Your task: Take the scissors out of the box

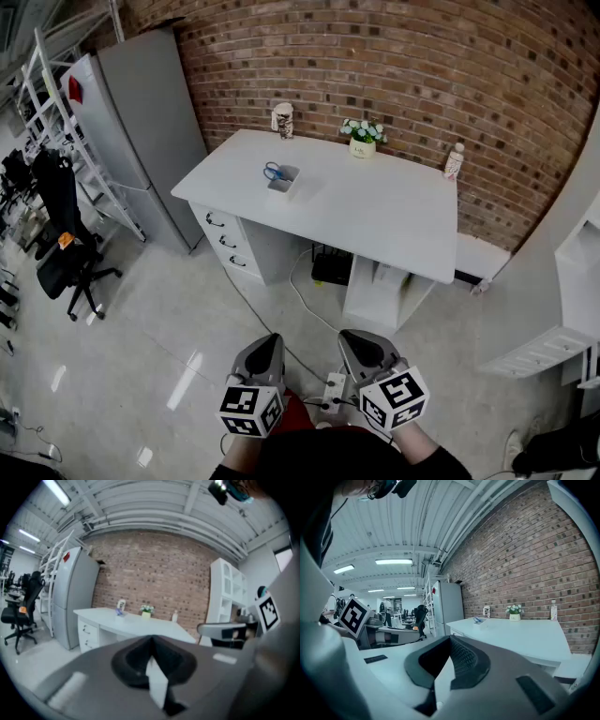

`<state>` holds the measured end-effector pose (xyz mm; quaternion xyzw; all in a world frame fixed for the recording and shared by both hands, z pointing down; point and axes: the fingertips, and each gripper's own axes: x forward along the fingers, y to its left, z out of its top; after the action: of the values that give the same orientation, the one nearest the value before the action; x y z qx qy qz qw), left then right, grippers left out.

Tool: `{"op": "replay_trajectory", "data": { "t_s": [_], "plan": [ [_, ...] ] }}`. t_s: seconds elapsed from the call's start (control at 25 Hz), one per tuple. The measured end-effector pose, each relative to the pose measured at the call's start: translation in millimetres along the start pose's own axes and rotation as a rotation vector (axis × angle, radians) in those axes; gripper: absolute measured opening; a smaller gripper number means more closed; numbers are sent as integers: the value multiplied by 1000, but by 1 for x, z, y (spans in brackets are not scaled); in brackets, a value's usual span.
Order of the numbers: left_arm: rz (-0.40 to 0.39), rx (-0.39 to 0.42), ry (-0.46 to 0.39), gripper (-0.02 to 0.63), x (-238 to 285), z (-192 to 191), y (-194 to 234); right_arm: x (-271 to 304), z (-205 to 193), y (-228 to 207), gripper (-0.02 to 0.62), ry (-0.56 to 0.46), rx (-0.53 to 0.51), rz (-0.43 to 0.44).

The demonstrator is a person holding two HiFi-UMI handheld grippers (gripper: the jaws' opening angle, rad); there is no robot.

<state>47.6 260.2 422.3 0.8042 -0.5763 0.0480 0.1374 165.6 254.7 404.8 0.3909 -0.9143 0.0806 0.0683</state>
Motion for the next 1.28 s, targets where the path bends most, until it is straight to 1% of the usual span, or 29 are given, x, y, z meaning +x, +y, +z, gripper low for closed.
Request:
{"op": "replay_trajectory", "data": {
  "t_s": [0.2, 0.36, 0.6, 0.8, 1.0, 1.28],
  "plan": [
    [4, 9, -12, 3, -4, 2, -2, -5, -2, -1, 8, -6, 7, 0],
    [17, 10, -21, 3, -7, 2, 0, -5, -5, 2, 8, -16, 38, 30],
    [26, 14, -25, 3, -7, 4, -3, -7, -7, 1, 9, -4, 47, 47],
    [30, 16, -27, 3, -3, 8, -4, -5, -10, -6, 9, 12, 66, 40],
    [29, 20, -28, 3, 8, 12, 8, 8, -6, -8, 9, 6, 69, 43],
    [-1, 15, -24, 3, 38, 19, 32, 44, -3, -17, 9, 17, 67, 36]
  ]
}}
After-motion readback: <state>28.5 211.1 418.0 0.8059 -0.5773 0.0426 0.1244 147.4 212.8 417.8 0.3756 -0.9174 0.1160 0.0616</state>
